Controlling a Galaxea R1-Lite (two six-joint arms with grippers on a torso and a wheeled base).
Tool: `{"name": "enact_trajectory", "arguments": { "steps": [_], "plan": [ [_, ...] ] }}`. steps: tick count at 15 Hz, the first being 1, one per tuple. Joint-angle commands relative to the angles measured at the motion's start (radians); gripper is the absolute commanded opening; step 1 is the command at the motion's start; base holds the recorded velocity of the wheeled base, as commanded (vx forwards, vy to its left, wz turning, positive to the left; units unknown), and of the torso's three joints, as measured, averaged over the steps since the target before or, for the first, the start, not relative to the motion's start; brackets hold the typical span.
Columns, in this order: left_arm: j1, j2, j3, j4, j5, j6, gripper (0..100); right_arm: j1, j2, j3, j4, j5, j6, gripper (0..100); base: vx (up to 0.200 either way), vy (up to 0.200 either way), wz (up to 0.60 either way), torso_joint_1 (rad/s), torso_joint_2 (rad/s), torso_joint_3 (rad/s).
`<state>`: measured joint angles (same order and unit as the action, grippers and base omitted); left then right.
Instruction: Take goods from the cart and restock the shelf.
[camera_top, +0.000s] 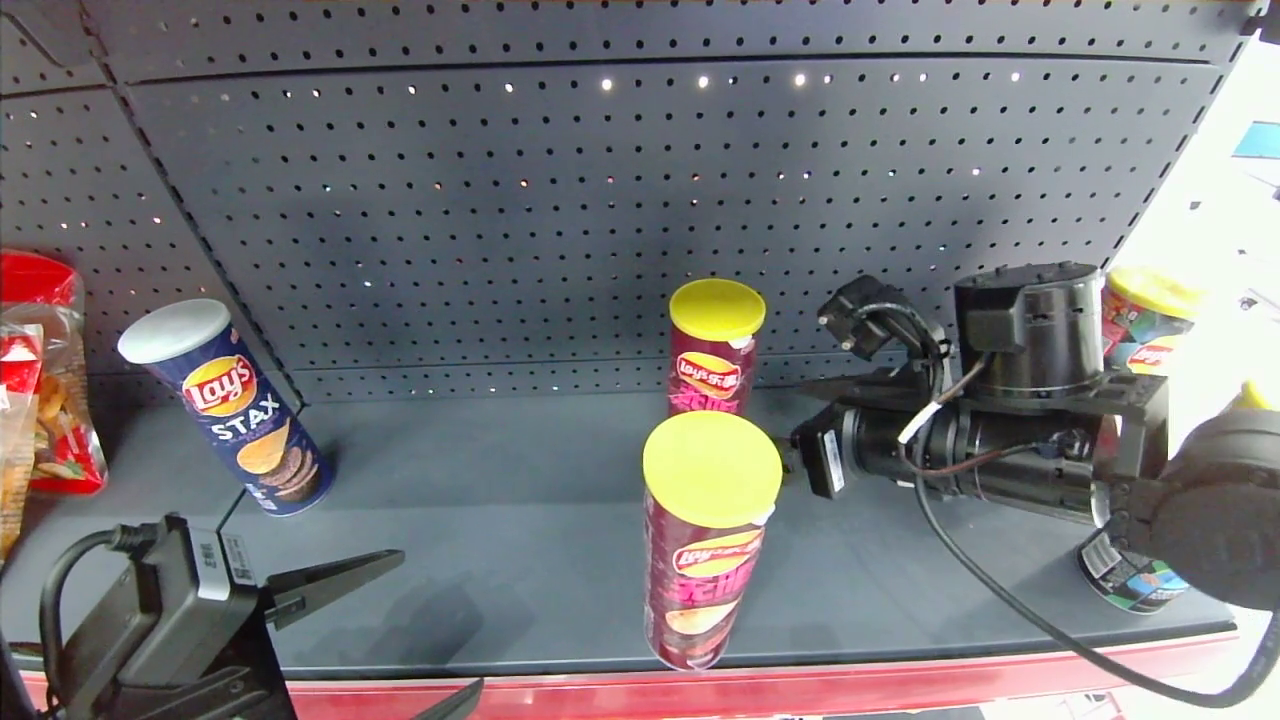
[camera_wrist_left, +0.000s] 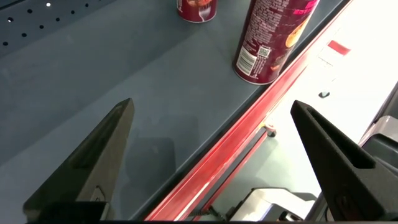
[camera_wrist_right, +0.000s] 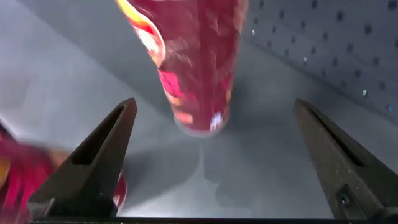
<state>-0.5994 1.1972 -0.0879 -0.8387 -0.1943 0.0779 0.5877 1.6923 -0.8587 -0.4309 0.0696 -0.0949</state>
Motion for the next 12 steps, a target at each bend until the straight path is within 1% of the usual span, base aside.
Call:
{"name": "enact_trajectory", "arguments": {
  "steps": [1, 4, 5, 9, 12],
  "plan": [
    [0.0, 0.004, 0.0, 0.0, 0.001, 0.0, 100, 0.001, -0.062, 0.058, -0.002, -0.002, 0.0, 100, 0.0, 0.0, 0.0, 0.0, 0.0, 0.0],
    [0.0, 0.002, 0.0, 0.017, 0.001, 0.0, 100, 0.008, -0.112, 0.119, 0.0, -0.028, 0.0, 100, 0.0, 0.0, 0.0, 0.0, 0.0, 0.0],
    [0.0, 0.001, 0.0, 0.033, 0.003, 0.0, 100, 0.008, -0.138, 0.148, 0.0, -0.03, -0.002, 100, 0.0, 0.0, 0.0, 0.0, 0.0, 0.0],
    [0.001, 0.008, 0.0, 0.038, 0.003, 0.0, 100, 0.008, -0.192, 0.224, 0.001, -0.03, -0.003, 100, 0.0, 0.0, 0.0, 0.0, 0.0, 0.0],
    [0.02, 0.008, 0.0, 0.049, 0.004, 0.002, 100, 0.032, -0.207, 0.308, 0.001, -0.03, -0.003, 100, 0.0, 0.0, 0.0, 0.0, 0.0, 0.0]
  ]
}}
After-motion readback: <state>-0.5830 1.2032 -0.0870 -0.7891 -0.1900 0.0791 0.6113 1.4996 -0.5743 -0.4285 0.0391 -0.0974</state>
